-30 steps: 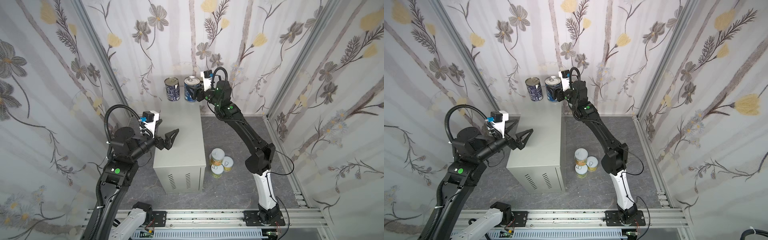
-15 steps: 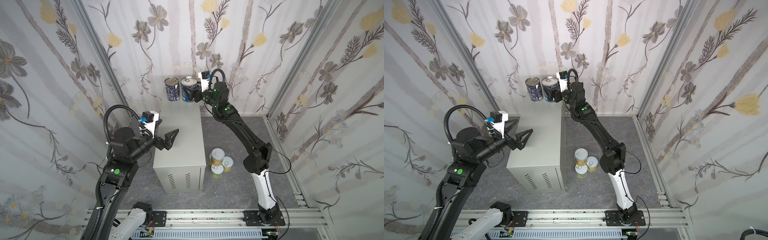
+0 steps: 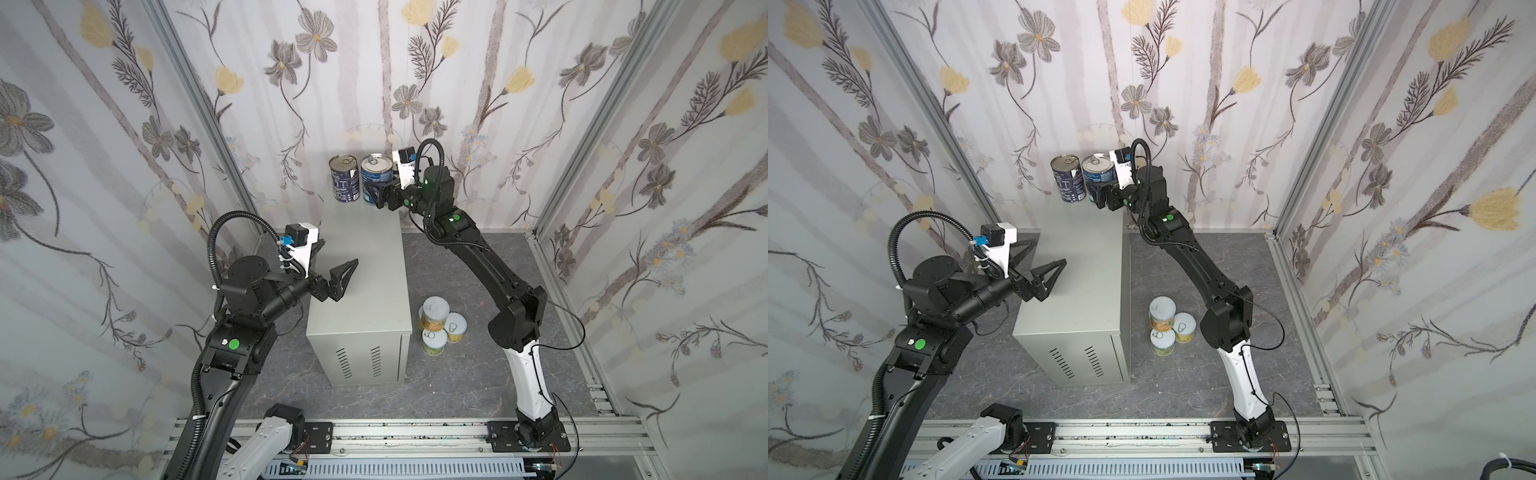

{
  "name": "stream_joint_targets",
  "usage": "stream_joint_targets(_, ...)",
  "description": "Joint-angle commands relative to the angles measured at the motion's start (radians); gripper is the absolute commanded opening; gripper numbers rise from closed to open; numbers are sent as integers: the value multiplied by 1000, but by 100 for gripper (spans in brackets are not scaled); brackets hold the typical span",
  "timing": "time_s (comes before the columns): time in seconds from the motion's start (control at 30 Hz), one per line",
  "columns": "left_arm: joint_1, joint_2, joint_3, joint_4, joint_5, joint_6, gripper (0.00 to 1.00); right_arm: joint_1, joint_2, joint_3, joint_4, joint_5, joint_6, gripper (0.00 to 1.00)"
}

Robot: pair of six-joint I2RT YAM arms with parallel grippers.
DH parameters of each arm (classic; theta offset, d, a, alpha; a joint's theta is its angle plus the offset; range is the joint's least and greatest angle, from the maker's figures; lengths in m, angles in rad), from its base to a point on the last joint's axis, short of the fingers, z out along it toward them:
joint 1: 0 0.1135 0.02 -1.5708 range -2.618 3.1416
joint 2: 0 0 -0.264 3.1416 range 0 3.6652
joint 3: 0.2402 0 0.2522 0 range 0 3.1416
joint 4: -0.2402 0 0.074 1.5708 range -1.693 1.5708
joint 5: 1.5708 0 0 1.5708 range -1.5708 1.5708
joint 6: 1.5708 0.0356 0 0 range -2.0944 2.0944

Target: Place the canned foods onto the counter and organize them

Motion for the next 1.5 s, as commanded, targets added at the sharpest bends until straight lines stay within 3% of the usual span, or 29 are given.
stream_joint_targets(0.0,-1,-4,12,22,-29,16,100,6,-3,-3,-18,5,-6,89)
stream_joint_targets(0.07,-1,-3,34,-9,-153,7,100,6,-2,-4,-18,8,-5,86)
stream_joint_targets(0.17,-1,7,74,-64,-224,12,100,6,3,-3,-14,7,-4,84)
stream_joint_targets(0.47,10,91,317,-408,-277,-5,100,4,10,-3,-20,24,-30,82)
stream_joint_targets(0.63,30,83,394,-503,-263,-19,100,0,20,-4,-11,33,-30,82)
stream_joint_targets(1.47,41,84,389,-484,-227,3,100,14,29,-2,9,-19,-51,80)
